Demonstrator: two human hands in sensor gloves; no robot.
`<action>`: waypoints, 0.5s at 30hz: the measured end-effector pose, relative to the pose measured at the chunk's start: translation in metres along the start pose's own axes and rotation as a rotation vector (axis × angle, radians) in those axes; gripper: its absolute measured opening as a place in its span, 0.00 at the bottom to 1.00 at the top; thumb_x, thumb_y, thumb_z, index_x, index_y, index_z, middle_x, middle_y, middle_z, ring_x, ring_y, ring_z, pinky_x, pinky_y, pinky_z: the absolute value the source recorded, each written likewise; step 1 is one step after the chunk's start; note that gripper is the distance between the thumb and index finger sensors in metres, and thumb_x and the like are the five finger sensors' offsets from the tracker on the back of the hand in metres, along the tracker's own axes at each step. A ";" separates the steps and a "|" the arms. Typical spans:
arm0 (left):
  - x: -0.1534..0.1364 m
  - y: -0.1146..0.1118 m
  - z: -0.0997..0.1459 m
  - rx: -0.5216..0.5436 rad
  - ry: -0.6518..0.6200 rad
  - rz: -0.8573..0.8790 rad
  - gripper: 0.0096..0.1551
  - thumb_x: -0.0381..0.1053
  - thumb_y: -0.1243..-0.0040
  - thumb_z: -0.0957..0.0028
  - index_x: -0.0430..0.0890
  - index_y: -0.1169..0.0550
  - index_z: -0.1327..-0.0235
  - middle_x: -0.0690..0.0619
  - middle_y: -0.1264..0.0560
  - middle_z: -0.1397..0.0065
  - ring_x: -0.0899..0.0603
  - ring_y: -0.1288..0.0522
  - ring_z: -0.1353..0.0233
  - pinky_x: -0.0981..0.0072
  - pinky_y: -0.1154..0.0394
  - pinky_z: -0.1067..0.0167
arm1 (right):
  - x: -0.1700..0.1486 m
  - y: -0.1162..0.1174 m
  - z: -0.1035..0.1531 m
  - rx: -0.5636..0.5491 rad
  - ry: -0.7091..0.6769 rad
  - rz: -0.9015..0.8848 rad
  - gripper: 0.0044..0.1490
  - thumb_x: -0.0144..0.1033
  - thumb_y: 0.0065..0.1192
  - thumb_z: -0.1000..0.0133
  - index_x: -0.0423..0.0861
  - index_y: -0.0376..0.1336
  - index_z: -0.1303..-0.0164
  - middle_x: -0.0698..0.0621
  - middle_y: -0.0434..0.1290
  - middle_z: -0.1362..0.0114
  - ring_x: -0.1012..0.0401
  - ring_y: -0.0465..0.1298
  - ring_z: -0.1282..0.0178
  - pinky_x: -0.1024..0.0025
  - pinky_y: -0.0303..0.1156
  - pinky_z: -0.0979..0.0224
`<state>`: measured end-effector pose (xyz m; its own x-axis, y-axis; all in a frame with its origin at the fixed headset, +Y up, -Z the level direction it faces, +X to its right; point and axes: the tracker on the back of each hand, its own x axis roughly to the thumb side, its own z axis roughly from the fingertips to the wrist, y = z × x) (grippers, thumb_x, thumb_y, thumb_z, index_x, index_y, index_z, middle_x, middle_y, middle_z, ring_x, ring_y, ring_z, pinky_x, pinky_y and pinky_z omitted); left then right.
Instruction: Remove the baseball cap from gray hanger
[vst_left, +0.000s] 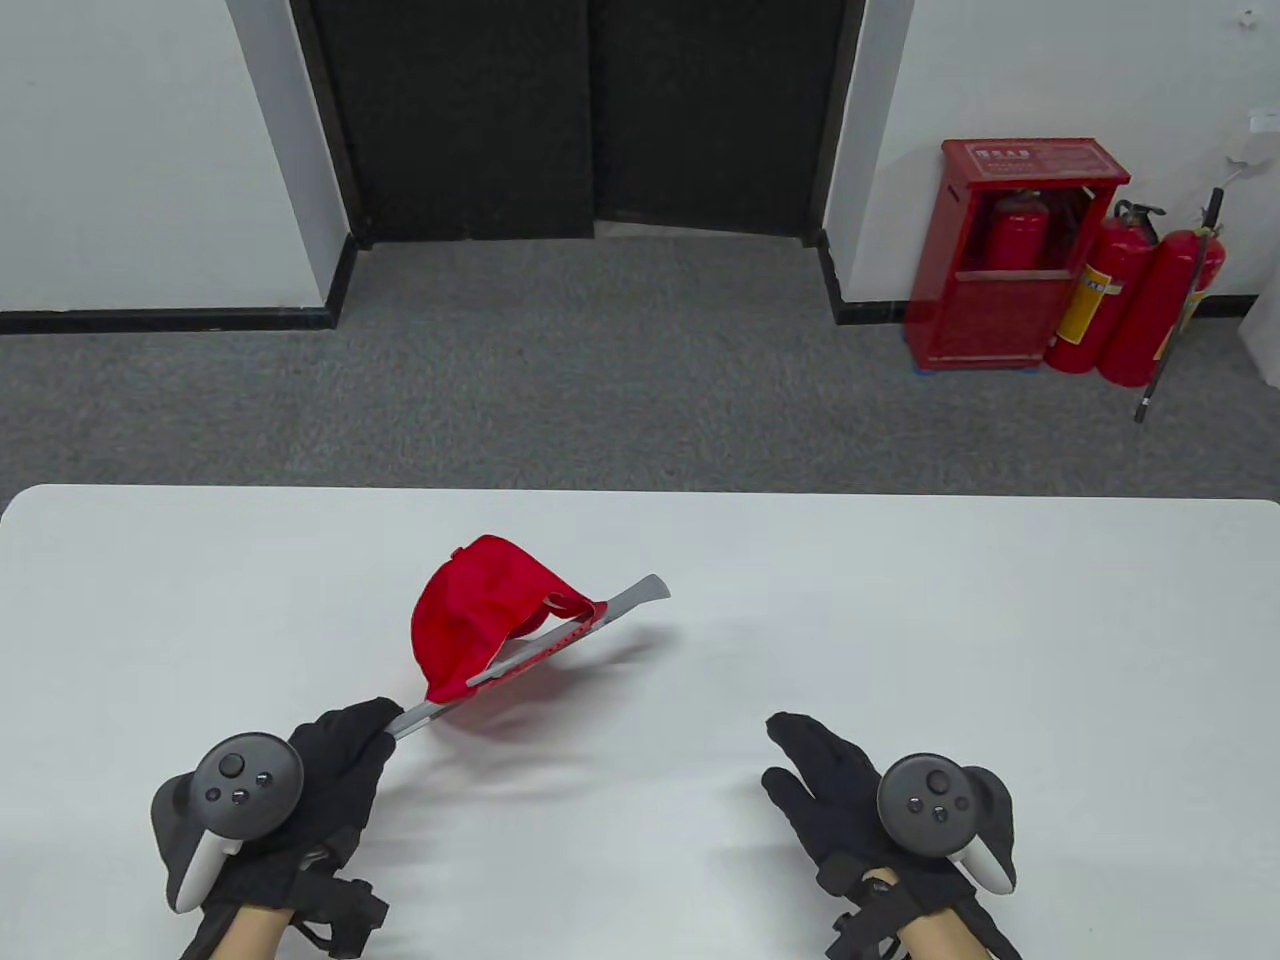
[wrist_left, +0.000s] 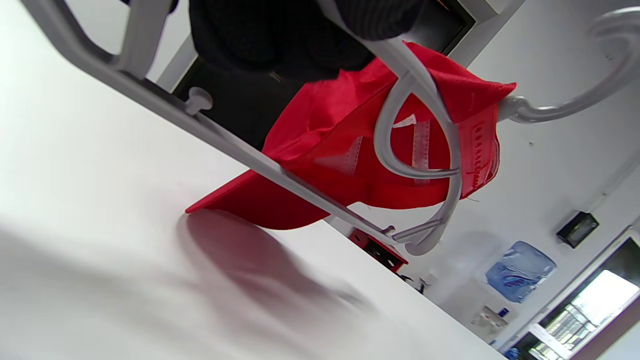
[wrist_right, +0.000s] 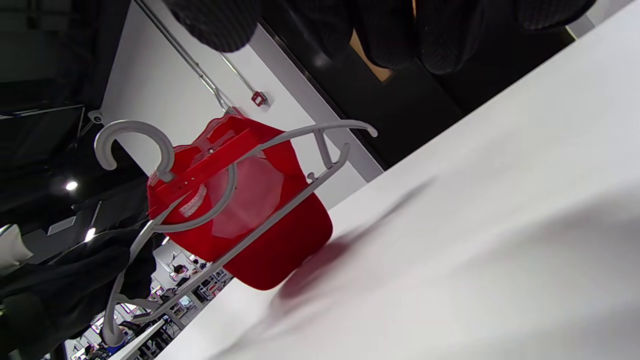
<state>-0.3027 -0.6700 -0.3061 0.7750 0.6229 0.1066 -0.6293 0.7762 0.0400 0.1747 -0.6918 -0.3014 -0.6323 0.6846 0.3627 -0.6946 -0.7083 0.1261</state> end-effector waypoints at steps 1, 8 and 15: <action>0.001 0.001 -0.002 -0.012 -0.006 0.014 0.23 0.51 0.44 0.37 0.56 0.24 0.28 0.48 0.19 0.35 0.40 0.21 0.40 0.27 0.41 0.26 | 0.005 -0.003 -0.003 -0.011 -0.012 0.003 0.42 0.49 0.54 0.36 0.40 0.54 0.16 0.31 0.58 0.14 0.31 0.61 0.21 0.21 0.56 0.30; 0.003 -0.007 -0.013 -0.074 -0.049 0.114 0.23 0.52 0.43 0.37 0.56 0.23 0.28 0.48 0.19 0.35 0.40 0.21 0.40 0.27 0.41 0.26 | 0.021 -0.017 -0.024 -0.063 -0.012 -0.037 0.42 0.45 0.60 0.37 0.41 0.53 0.15 0.32 0.57 0.13 0.32 0.60 0.20 0.21 0.55 0.29; 0.019 -0.025 -0.014 -0.096 -0.162 0.198 0.22 0.53 0.42 0.37 0.57 0.22 0.29 0.49 0.17 0.37 0.40 0.20 0.42 0.29 0.39 0.26 | 0.028 -0.015 -0.054 -0.127 -0.025 -0.053 0.41 0.41 0.62 0.37 0.44 0.52 0.15 0.32 0.55 0.12 0.31 0.57 0.18 0.21 0.54 0.28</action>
<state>-0.2711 -0.6765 -0.3187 0.6133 0.7455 0.2610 -0.7533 0.6514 -0.0906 0.1486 -0.6526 -0.3434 -0.5859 0.7148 0.3819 -0.7657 -0.6426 0.0280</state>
